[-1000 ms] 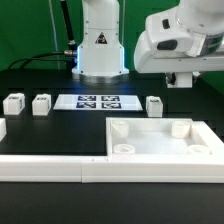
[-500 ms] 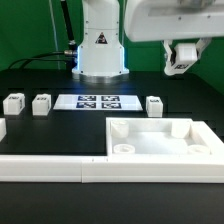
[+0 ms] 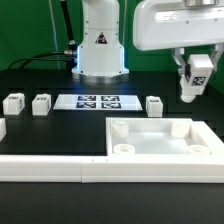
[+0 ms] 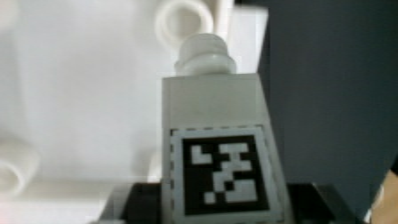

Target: Assemble square table

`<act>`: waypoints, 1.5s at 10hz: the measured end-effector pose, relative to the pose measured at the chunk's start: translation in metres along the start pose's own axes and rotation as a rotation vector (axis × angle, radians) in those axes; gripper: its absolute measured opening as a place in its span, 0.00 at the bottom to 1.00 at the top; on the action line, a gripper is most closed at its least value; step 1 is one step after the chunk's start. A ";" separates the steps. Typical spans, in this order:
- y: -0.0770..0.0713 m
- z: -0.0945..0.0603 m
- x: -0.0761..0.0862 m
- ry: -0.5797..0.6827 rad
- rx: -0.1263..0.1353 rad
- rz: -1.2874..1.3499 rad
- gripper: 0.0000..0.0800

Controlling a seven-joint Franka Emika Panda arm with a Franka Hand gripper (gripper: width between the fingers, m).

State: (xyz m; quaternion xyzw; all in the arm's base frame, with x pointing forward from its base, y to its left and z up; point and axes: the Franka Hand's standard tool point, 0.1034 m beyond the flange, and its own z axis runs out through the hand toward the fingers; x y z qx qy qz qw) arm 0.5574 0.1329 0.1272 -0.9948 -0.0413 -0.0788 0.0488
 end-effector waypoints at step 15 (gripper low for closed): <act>0.024 0.037 0.058 0.380 -0.019 -0.113 0.36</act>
Offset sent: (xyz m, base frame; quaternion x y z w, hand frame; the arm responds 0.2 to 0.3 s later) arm 0.0000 0.0000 0.0000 0.0000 0.2571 0.0000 0.9664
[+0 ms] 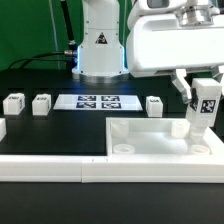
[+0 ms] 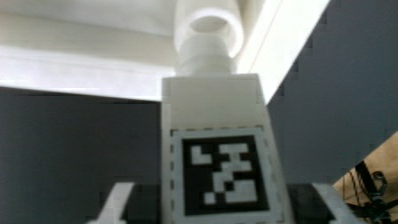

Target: Assemble square table

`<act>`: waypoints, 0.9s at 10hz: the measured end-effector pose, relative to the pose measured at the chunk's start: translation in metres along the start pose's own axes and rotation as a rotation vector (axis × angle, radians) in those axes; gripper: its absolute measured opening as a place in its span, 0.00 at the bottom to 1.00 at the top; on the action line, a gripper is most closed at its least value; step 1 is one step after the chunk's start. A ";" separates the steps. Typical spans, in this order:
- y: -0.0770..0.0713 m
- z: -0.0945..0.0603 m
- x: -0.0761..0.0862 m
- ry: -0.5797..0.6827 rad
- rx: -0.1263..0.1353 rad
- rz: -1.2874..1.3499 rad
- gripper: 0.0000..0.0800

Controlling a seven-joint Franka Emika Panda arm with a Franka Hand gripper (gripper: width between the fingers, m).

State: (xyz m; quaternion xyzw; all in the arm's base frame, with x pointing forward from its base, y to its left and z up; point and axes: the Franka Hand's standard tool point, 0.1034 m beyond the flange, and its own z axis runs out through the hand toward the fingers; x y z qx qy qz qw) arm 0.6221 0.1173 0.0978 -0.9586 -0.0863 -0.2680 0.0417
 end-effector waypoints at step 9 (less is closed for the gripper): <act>-0.001 0.021 -0.008 -0.002 0.003 0.001 0.36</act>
Offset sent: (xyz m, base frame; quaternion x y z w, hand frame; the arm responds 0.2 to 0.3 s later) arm 0.0183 0.0007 -0.0050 -0.0036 0.0072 -0.0010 1.0000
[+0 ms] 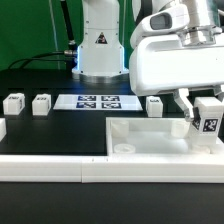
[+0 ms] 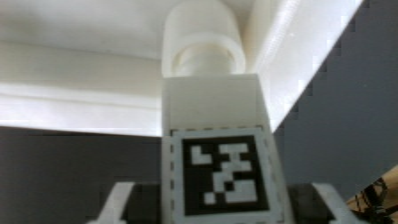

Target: Assemble square table

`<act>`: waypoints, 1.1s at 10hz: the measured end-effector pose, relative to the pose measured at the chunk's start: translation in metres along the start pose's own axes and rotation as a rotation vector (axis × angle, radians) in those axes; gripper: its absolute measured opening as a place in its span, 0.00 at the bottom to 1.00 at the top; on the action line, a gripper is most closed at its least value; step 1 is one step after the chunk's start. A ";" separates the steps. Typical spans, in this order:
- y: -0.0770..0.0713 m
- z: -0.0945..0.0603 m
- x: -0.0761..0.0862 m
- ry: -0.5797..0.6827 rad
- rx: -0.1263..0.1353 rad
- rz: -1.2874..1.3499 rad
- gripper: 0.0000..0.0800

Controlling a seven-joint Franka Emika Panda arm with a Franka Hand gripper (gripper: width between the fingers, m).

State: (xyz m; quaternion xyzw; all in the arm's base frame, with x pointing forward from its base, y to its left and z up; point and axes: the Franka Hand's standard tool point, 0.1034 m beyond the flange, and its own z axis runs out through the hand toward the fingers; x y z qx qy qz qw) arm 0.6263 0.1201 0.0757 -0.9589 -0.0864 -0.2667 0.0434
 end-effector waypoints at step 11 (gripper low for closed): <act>0.000 0.001 -0.005 0.056 -0.006 -0.012 0.80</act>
Offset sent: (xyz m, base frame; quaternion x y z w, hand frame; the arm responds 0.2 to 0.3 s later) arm -0.0089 0.0012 -0.0100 -0.0010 0.0080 0.0037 1.0000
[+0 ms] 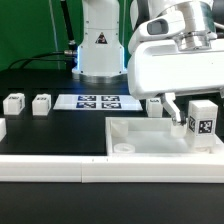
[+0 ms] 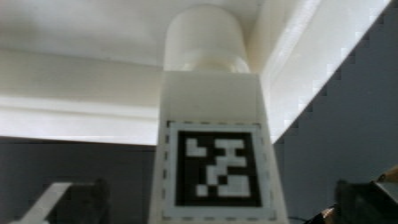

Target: Assemble square table

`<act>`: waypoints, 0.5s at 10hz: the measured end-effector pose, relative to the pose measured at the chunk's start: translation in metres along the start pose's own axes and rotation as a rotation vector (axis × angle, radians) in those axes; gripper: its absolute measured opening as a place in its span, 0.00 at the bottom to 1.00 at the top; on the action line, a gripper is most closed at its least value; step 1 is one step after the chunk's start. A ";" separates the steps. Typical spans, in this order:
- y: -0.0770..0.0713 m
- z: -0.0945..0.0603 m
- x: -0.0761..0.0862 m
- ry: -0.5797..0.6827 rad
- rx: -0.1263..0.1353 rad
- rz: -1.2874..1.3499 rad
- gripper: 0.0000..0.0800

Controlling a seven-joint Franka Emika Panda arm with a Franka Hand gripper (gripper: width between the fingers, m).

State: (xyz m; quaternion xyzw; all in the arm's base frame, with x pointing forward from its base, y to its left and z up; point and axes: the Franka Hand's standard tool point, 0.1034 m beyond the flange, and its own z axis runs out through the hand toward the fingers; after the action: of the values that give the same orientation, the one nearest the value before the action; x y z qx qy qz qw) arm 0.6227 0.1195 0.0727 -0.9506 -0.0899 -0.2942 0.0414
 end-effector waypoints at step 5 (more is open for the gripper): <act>0.000 0.000 0.000 0.000 0.000 -0.005 0.81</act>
Offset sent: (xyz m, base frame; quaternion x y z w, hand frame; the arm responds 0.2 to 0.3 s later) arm 0.0000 0.0000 0.0000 0.0000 0.0000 0.0000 1.0000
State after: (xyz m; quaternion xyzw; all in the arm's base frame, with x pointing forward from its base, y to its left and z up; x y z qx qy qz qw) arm 0.6227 0.1194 0.0727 -0.9504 -0.0925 -0.2943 0.0406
